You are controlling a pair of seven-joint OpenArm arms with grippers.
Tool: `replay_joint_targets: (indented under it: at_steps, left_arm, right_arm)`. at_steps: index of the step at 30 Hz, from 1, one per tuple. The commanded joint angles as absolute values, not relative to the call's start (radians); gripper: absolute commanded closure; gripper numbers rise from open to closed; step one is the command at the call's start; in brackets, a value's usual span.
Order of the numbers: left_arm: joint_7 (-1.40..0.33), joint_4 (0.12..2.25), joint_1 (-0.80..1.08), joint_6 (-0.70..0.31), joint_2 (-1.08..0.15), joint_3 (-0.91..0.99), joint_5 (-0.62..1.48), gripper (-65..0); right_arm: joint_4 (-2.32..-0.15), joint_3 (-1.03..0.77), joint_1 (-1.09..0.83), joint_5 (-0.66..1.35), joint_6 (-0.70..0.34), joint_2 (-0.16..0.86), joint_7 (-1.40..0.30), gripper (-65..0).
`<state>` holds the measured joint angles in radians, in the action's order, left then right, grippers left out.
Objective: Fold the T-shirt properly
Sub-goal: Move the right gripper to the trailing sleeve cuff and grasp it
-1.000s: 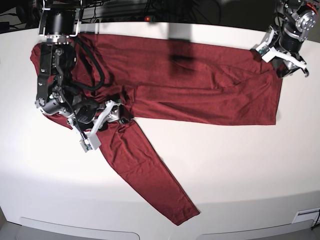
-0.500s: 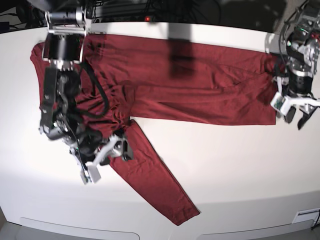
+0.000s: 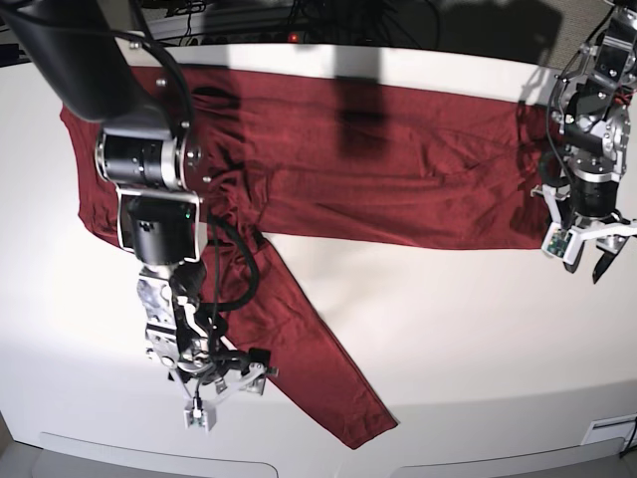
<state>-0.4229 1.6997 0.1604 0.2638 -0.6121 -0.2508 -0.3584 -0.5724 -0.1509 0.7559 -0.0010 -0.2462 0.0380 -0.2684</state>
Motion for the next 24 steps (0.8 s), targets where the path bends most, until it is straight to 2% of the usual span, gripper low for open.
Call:
replay_joint_targets:
  at_steps: [1, 2, 7, 14, 19, 24]
  left_arm:
    - [-0.413, 1.715, 0.149, 0.285, -0.627, -0.243, -0.373, -24.9]
    - [-0.417, 1.715, 0.149, 0.285, -0.627, -0.243, -0.373, -24.9]
    - [-0.419, 1.715, 0.149, 0.285, -0.626, -0.243, -0.372, -24.9]
    - [-0.431, 1.715, 0.15, 0.285, -0.627, -0.243, -0.365, -24.9]
    - [-0.43, 1.715, 0.149, 0.285, -0.627, -0.243, -0.365, -24.9]
    - [-0.431, 1.715, 0.149, 0.285, -0.627, -0.243, -0.365, -24.9]
  right_arm:
    - [-0.569, -0.15, 0.786, -0.036, -0.218, 0.023, -0.213, -45.8]
    - [-0.553, -0.15, 0.783, -0.074, -0.189, 0.014, -0.175, -45.8]
    - [-0.491, -0.15, 0.752, -0.168, -0.176, -0.023, -0.078, -45.8]
    - [-0.48, -0.065, 0.679, -0.195, -0.176, -0.028, -0.098, -45.8]
    - [-0.48, 0.088, 0.595, -0.233, -0.176, -0.027, -0.161, -45.8]
    - [-0.496, 0.349, 0.529, -0.236, -0.199, -0.019, -0.252, -45.8]
